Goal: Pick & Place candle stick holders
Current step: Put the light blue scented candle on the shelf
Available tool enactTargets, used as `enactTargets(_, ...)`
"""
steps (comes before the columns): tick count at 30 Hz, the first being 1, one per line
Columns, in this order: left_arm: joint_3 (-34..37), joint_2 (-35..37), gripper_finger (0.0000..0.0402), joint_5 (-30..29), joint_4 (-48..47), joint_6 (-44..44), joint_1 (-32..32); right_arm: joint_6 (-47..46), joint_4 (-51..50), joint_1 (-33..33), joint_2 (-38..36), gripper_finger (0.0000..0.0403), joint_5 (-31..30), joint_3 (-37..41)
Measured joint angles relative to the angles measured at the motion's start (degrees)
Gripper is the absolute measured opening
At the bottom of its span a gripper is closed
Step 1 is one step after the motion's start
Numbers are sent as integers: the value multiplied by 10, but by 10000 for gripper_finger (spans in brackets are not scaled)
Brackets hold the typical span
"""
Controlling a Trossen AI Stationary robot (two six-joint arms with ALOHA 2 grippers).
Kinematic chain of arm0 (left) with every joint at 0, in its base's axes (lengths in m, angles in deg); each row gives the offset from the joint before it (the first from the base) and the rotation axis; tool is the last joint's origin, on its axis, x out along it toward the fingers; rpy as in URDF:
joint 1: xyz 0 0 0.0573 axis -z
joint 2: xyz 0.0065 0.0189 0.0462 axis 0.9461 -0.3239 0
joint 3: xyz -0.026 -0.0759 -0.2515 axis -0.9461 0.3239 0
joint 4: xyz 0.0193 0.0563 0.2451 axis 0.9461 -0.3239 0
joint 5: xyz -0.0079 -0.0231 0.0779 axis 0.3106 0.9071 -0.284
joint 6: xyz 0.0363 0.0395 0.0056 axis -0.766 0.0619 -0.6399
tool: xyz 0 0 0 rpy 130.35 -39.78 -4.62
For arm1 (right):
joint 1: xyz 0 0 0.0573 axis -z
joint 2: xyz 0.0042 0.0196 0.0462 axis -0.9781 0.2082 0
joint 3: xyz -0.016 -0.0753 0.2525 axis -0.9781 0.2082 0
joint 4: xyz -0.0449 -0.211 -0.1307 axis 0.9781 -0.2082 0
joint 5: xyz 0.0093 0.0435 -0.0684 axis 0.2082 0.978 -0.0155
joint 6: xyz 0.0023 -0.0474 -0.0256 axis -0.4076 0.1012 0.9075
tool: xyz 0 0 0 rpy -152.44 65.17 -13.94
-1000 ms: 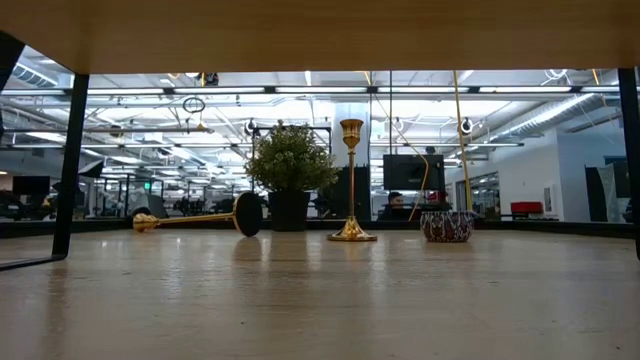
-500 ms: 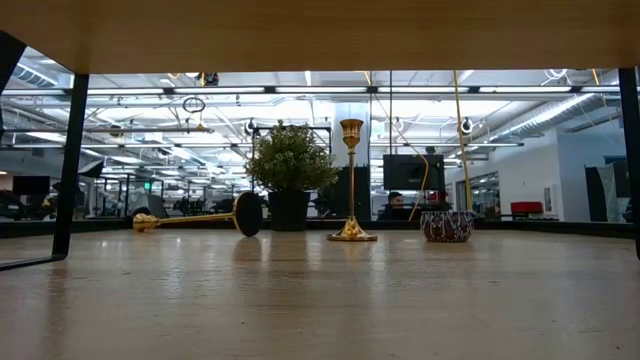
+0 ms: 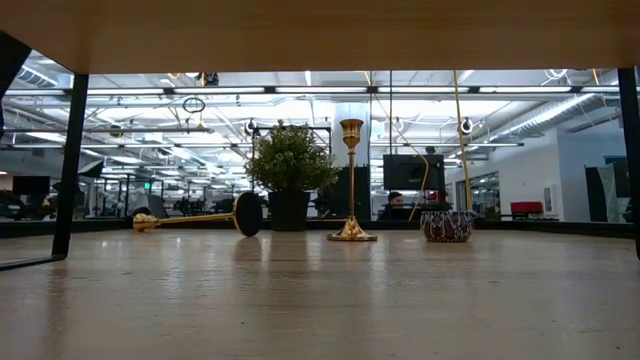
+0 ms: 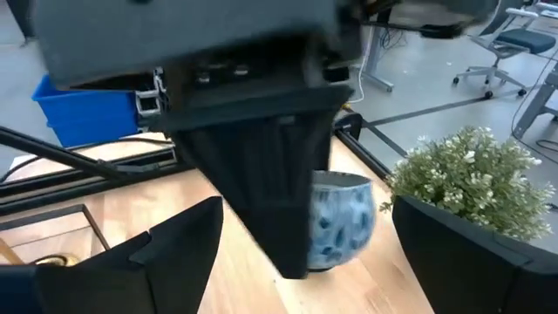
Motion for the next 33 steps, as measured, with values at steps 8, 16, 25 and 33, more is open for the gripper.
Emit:
enactTargets(8,0,-5,293,1,10,1,-1,-4,-7,0,1,334,-1,0)
enactTargets(16,0,-5,293,-4,7,1,-3,-6,-7,1,1,334,-1,0)
enactTargets(25,0,-5,293,61,8,-79,2,-4,-7,-17,1,334,32,0)
enactTargets(33,0,-5,293,69,-3,-87,12,13,-42,-23,1,334,28,0)
